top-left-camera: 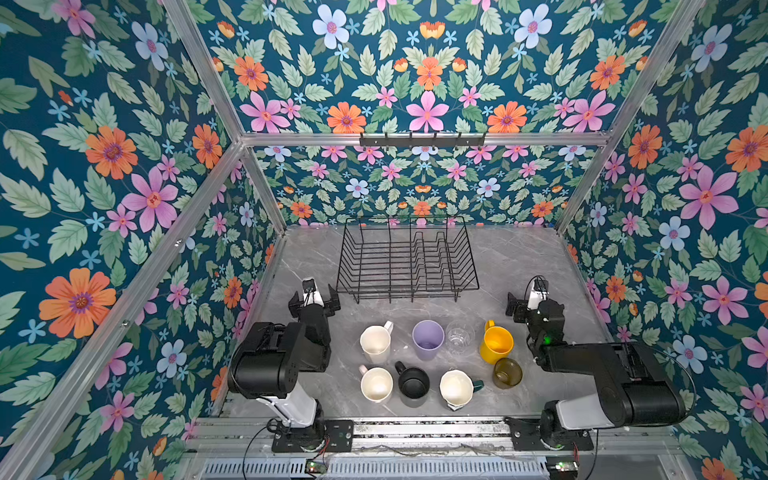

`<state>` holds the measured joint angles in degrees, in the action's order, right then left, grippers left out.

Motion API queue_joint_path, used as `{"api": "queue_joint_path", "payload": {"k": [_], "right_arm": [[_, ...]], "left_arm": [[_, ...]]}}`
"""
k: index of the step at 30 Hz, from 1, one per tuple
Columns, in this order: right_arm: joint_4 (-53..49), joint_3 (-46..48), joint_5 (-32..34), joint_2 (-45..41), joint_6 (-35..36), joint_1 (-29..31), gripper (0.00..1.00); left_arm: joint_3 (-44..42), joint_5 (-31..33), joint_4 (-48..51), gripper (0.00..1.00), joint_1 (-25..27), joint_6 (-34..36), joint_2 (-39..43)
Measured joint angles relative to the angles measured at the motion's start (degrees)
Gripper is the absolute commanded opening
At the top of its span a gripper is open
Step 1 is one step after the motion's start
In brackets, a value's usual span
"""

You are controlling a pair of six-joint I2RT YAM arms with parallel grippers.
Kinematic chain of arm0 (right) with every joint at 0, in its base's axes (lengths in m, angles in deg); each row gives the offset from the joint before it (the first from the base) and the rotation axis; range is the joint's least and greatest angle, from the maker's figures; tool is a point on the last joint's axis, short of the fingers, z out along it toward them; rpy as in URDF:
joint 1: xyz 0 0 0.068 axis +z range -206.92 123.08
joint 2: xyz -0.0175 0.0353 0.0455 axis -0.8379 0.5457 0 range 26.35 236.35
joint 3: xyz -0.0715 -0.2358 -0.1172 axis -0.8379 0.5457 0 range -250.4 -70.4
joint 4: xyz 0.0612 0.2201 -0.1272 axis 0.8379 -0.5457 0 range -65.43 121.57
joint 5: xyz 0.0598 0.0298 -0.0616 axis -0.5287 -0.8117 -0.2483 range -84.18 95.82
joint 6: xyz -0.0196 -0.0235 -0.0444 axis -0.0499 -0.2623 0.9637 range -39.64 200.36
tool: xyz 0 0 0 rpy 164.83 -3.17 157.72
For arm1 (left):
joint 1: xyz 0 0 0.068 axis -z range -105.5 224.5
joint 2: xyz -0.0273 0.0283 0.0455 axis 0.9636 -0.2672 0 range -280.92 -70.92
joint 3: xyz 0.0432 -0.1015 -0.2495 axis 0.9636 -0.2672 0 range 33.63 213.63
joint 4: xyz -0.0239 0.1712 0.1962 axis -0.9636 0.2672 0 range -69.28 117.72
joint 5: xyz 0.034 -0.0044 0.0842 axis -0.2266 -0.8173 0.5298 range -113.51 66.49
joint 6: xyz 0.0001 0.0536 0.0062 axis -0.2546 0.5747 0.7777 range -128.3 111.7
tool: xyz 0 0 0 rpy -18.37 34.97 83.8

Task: Load the cups into the dish rack

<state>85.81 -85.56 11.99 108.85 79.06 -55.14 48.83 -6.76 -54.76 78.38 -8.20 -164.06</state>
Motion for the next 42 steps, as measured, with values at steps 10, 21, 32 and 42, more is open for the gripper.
{"api": "queue_joint_path", "payload": {"k": [10, 21, 32, 42], "right_arm": [[0.00, 0.00, 0.00, 0.00, 0.00, 0.02, 0.99], [0.00, 0.00, 0.00, 0.00, 0.00, 0.02, 0.99], [0.00, 0.00, 0.00, 0.00, 0.00, 0.02, 0.99], [-15.26, -6.88, 1.81, -10.88, -1.51, -0.04, 0.99]], "left_arm": [[-0.07, -1.40, 0.87, 1.00, -0.39, 0.00, 0.09], [-0.07, -1.53, 0.87, 1.00, -0.39, 0.00, 0.09], [-0.07, -1.55, 0.87, 1.00, -0.39, 0.00, 0.09], [-2.80, 2.97, 1.25, 1.00, 1.73, -0.15, 5.33]]}}
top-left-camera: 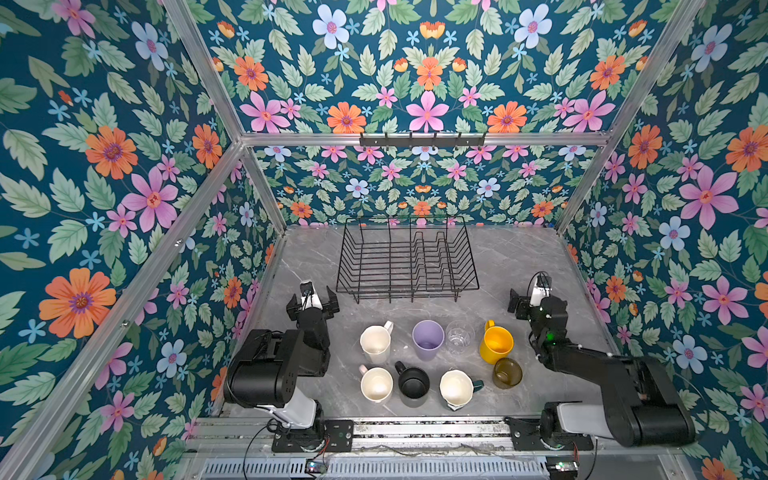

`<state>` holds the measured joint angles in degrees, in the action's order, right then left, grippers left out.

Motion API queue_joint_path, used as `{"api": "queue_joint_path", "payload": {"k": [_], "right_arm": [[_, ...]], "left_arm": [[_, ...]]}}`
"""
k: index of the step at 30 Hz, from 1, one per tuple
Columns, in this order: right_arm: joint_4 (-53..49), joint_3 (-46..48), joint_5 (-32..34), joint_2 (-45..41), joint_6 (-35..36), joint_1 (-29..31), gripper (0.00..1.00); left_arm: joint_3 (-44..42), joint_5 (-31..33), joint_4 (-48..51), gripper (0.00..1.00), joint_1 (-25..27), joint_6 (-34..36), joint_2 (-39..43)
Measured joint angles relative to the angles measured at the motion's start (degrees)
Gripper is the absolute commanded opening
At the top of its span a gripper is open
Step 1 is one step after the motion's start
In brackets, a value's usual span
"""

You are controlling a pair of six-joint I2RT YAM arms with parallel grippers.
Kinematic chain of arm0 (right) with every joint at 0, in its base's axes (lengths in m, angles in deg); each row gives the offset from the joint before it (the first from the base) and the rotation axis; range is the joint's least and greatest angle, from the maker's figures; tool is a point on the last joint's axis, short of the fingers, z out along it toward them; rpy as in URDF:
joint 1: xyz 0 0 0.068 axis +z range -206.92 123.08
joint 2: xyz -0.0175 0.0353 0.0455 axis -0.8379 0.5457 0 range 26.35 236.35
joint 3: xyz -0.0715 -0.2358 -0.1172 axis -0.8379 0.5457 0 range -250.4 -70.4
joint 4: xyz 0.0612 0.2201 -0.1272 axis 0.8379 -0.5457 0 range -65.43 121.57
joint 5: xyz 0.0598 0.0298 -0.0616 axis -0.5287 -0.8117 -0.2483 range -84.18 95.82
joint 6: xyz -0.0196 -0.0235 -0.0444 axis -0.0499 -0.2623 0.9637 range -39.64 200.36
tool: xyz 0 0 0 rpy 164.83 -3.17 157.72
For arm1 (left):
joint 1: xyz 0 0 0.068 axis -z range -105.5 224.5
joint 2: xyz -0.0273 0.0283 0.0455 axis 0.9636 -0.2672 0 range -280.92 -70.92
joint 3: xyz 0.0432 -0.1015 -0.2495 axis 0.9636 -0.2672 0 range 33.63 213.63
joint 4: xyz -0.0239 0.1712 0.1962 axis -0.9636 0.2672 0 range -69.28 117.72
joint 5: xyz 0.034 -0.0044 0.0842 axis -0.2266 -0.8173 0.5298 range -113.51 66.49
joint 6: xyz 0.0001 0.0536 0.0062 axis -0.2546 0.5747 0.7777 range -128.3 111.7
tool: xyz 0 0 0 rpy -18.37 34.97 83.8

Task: Load the cups into the dish rack

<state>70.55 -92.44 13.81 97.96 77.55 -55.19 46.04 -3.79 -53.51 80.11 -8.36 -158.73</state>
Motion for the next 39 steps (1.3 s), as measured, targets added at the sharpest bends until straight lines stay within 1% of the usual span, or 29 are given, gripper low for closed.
{"api": "queue_joint_path", "payload": {"k": [2, 4, 6, 7, 10, 12, 16, 20, 22, 25, 31, 36, 39], "right_arm": [[-7.28, -5.79, 0.94, -4.17, -1.68, 0.02, 0.99], [-14.86, -10.27, 1.22, -7.06, -4.48, 0.02, 0.99], [-23.76, -14.19, 1.22, -9.66, -9.73, 0.02, 0.99], [-26.99, -15.37, 1.07, -10.62, -11.76, 0.00, 0.99], [-35.04, -17.25, -3.96, -14.03, -14.58, -0.31, 0.99], [-39.50, -18.34, -8.09, -15.61, -15.50, -0.26, 0.97], [-46.18, -22.69, -13.27, -15.78, -16.28, -0.20, 0.93], [-52.17, -29.42, -19.21, -11.63, -16.46, -0.20, 0.87], [-54.99, -32.65, -21.62, -8.92, -16.46, 0.20, 0.86], [-58.84, -37.83, -23.98, -3.76, -16.44, 1.49, 0.83], [-64.52, -46.34, -25.75, 6.25, -15.96, 5.09, 0.78], [-67.08, -50.71, -25.62, 13.90, -15.63, 6.88, 0.74], [-68.28, -52.68, -24.22, 17.00, -15.04, 7.48, 0.71]], "left_arm": [[1.31, 3.30, 4.22, 1.00, 0.92, -0.17, 5.07], [4.76, 6.80, 11.15, 1.00, 0.96, -2.89, 11.06], [9.40, 9.81, 19.39, 1.00, 0.83, -6.95, 16.55], [11.08, 10.36, 22.58, 1.00, 0.79, -8.37, 18.23], [15.80, 9.70, 32.44, 1.00, 0.81, -11.63, 22.60], [19.21, 7.58, 38.18, 1.00, 0.83, -12.46, 24.74], [27.15, 3.63, 46.73, 1.00, 0.79, -12.83, 25.46], [35.39, -0.26, 54.51, 1.00, 0.37, -11.19, 23.06], [36.79, -2.05, 57.22, 1.00, 0.28, -10.27, 22.14], [36.68, -6.01, 60.59, 1.00, 0.11, -10.08, 21.77], [36.70, -13.33, 62.66, 1.00, 0.13, -10.08, 23.56], [36.54, -16.68, 63.39, 1.00, 0.13, -10.08, 25.20], [36.46, -18.21, 64.04, 1.00, 0.13, -10.08, 25.81]]}}
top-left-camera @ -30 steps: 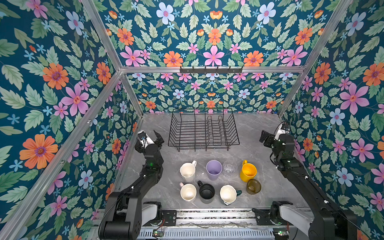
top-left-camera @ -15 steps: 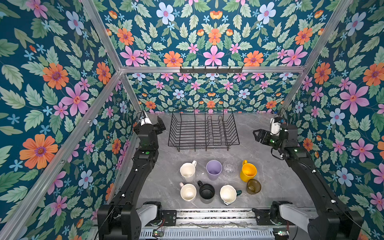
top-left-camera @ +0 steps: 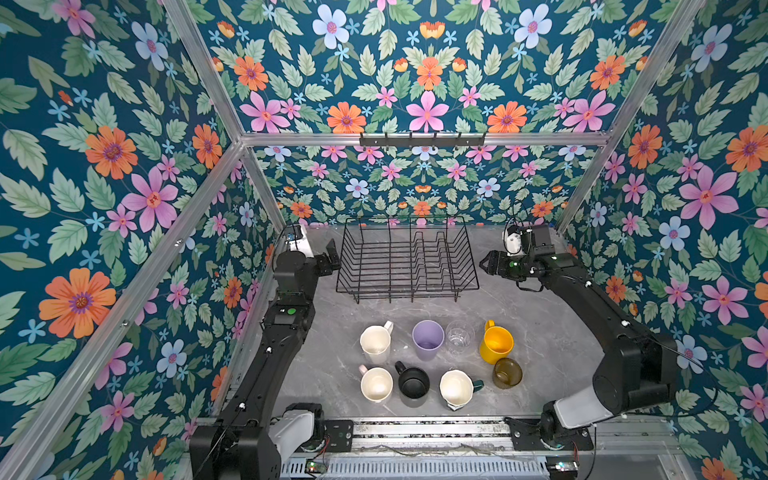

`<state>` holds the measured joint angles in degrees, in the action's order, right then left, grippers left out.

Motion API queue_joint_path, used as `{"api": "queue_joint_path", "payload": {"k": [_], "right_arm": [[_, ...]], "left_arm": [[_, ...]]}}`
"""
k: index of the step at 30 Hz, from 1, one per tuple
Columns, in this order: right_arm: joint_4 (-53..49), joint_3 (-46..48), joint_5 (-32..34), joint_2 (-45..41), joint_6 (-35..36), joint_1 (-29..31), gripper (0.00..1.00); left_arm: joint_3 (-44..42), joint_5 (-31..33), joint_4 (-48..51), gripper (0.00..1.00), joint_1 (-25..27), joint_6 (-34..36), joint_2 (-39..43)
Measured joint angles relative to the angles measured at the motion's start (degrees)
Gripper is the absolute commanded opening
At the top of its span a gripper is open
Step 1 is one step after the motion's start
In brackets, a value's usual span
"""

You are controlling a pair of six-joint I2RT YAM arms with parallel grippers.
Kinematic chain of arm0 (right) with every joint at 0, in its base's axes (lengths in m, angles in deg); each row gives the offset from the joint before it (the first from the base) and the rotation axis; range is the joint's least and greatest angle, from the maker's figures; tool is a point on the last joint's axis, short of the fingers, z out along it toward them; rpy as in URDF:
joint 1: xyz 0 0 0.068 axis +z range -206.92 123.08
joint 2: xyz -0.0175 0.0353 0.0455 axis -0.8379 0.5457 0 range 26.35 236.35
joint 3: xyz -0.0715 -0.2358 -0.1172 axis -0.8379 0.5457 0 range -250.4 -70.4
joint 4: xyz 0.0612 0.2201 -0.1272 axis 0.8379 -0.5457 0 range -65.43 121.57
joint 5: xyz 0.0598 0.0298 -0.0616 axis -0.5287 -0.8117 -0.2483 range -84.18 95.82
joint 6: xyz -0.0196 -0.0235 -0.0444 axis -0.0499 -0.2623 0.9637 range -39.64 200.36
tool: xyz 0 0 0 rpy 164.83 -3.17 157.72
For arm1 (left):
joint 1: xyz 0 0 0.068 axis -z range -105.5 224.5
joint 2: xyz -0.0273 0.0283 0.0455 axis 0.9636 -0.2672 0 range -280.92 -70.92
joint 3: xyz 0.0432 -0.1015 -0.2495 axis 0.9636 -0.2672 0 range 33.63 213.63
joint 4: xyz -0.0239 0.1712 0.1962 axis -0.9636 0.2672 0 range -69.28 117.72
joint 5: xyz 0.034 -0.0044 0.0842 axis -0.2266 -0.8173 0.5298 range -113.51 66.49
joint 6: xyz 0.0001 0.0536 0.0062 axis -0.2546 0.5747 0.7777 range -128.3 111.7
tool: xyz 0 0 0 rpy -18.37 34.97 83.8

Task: Load the cups into the dish rack

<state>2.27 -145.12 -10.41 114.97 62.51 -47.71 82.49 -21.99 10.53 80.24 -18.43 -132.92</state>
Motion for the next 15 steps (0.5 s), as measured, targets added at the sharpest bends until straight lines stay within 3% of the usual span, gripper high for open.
{"api": "queue_joint_path", "payload": {"k": [6, 15], "right_arm": [[-0.07, -2.93, 1.53, 5.25, 1.22, 0.33, 0.58], [0.37, -7.21, 2.95, 13.42, 3.13, 1.90, 0.50]], "left_arm": [[0.04, -1.03, 0.96, 1.00, 0.00, 0.04, 0.76], [0.02, -1.42, 1.18, 1.00, -0.02, 0.33, 1.25]]}}
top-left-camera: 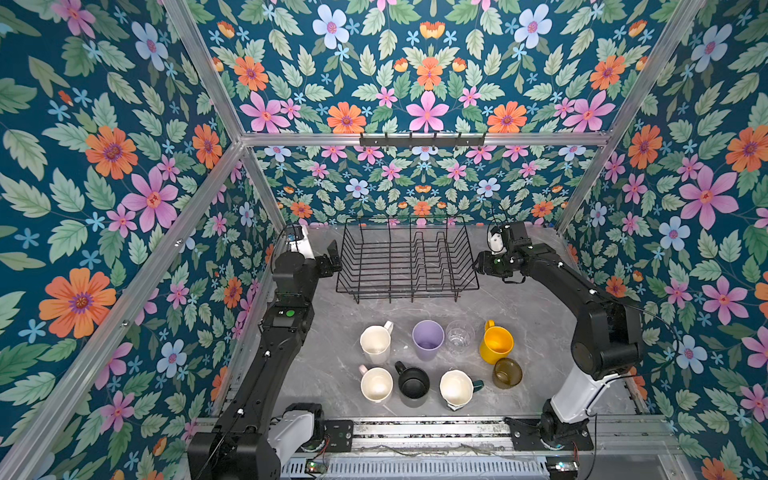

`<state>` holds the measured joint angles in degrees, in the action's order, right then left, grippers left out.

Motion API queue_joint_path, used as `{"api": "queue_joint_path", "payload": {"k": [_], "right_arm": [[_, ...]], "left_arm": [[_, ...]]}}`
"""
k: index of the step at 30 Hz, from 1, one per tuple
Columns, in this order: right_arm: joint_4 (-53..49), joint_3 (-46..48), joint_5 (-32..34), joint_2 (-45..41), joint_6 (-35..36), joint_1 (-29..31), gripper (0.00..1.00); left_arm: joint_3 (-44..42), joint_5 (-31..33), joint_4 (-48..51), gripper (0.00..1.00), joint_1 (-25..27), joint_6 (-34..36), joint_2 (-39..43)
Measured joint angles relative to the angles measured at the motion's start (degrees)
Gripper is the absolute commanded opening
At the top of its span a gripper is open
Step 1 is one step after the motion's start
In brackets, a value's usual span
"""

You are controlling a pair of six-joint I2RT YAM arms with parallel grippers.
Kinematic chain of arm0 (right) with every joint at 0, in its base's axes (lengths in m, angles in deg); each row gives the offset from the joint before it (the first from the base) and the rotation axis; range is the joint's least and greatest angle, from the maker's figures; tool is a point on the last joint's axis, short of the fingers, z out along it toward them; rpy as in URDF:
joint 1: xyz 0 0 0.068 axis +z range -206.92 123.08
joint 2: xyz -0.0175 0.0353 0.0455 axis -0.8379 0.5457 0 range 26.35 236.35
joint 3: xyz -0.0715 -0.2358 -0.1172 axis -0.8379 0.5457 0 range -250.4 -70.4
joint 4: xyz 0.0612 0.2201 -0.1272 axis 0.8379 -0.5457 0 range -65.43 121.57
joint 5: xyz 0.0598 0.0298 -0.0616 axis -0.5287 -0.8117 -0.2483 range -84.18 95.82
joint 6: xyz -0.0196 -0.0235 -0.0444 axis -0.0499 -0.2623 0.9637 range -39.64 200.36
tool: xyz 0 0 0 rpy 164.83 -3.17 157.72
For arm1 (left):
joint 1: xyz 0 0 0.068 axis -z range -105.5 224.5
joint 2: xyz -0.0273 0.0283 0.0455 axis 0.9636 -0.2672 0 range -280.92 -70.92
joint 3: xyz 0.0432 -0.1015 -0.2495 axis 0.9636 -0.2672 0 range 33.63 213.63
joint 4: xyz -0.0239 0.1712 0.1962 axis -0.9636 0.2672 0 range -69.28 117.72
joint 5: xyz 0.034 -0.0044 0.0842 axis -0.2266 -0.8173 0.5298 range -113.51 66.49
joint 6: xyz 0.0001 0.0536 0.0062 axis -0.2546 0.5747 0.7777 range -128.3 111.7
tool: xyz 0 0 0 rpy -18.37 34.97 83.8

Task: Load the cups into the dish rack

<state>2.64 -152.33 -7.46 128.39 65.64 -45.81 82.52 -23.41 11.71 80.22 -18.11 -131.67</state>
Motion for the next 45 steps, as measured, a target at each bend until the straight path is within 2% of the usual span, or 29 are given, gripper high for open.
{"api": "queue_joint_path", "payload": {"k": [7, 13, 16, 21, 25, 45], "right_arm": [[-0.04, -2.43, 0.72, 4.50, 0.61, 0.52, 0.42], [0.09, -3.13, 1.57, 6.14, 1.49, 1.49, 0.30], [0.26, -3.13, 1.86, 6.38, 1.64, 1.75, 0.20], [1.18, -2.45, 1.88, 6.40, 1.68, 1.97, 0.16], [2.12, -1.49, 2.34, 5.81, 1.05, 1.95, 0.03], [3.04, 7.52, 5.33, -1.44, -0.22, 1.09, 0.00]], "left_arm": [[-0.04, -0.31, 0.00, 1.00, 0.00, 0.37, 0.02], [-0.04, -0.74, 0.00, 1.00, -0.04, 0.39, 0.02], [-0.04, -0.98, 0.00, 1.00, -0.04, 0.76, 0.02], [-0.04, -1.09, 0.00, 1.00, -0.04, 0.76, 0.00], [-0.04, -1.14, 0.00, 1.00, -0.04, 0.79, -0.02], [0.09, -1.49, 0.02, 1.00, -0.04, 0.76, -0.15]]}}
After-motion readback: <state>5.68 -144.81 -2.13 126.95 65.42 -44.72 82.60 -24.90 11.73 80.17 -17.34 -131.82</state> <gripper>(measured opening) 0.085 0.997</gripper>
